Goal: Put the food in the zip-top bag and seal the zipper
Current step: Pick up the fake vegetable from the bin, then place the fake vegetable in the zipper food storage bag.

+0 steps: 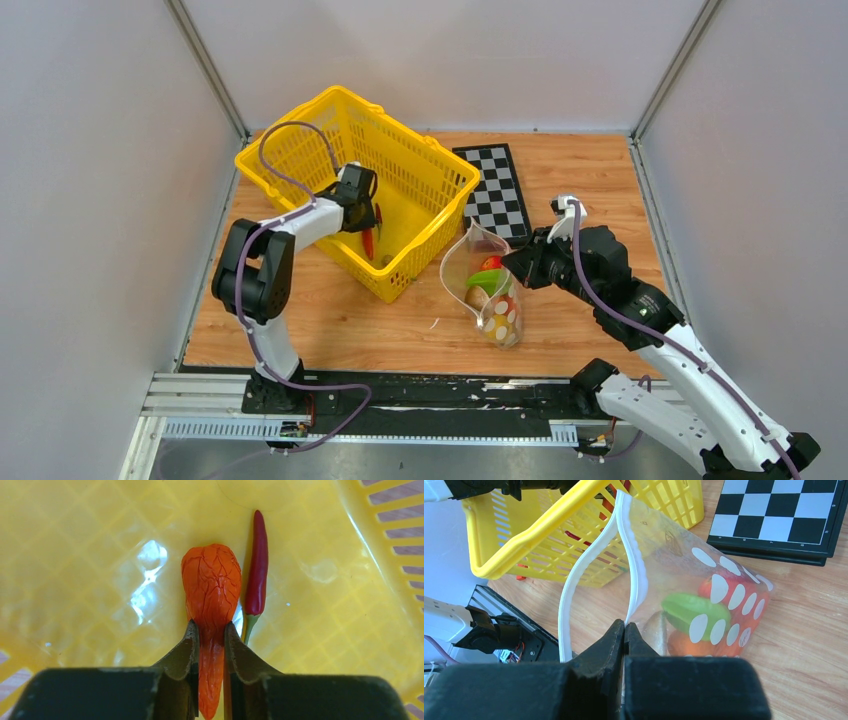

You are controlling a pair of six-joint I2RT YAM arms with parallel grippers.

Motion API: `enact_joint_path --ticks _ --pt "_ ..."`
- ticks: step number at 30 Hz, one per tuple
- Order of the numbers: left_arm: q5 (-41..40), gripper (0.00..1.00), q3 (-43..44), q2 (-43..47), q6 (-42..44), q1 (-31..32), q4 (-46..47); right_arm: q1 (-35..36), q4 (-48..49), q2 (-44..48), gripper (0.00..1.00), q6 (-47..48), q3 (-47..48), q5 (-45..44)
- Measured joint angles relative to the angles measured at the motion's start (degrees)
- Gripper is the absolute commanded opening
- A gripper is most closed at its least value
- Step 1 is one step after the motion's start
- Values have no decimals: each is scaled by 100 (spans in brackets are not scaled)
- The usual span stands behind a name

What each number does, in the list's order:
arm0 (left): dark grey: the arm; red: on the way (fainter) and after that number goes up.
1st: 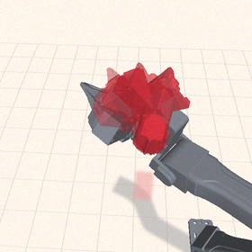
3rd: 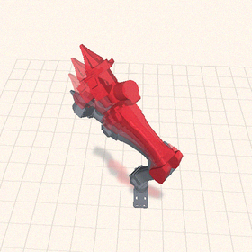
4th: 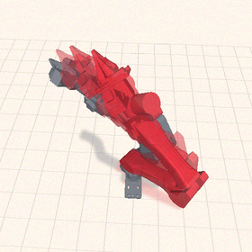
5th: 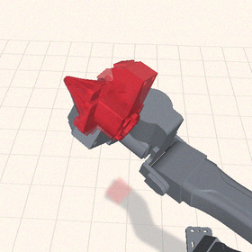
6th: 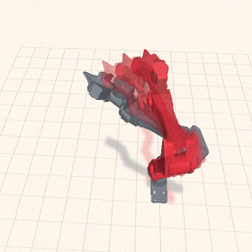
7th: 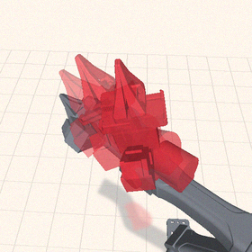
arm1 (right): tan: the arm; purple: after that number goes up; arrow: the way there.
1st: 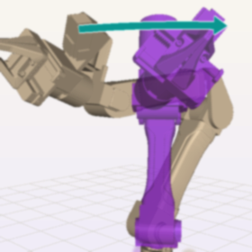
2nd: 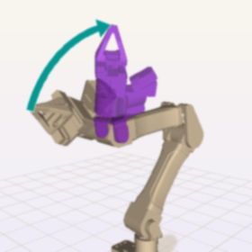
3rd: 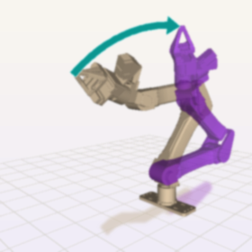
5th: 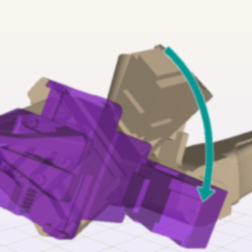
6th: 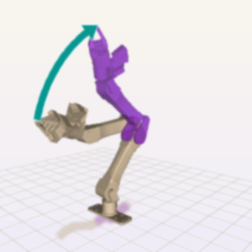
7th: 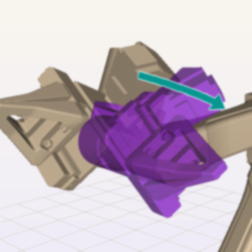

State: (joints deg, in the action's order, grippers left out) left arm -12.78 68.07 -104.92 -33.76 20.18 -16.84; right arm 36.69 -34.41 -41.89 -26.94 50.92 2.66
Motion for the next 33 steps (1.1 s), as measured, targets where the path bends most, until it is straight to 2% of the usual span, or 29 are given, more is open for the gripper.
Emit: enact_joint_path --ticks 8,18,25,33 --pt "-24 14 -107 699 98 -2 -269 0 0 -2 0 0 0 0" --pt "422 12 -129 2610 358 -2 -33 0 0 -2 0 -2 0 7" --pt "1287 11 -387 3696 437 -2 415 0 0 4 0 -2 0 7" --pt "2863 13 -610 4492 149 7 1519 0 2 11 0 -2 -4 4"
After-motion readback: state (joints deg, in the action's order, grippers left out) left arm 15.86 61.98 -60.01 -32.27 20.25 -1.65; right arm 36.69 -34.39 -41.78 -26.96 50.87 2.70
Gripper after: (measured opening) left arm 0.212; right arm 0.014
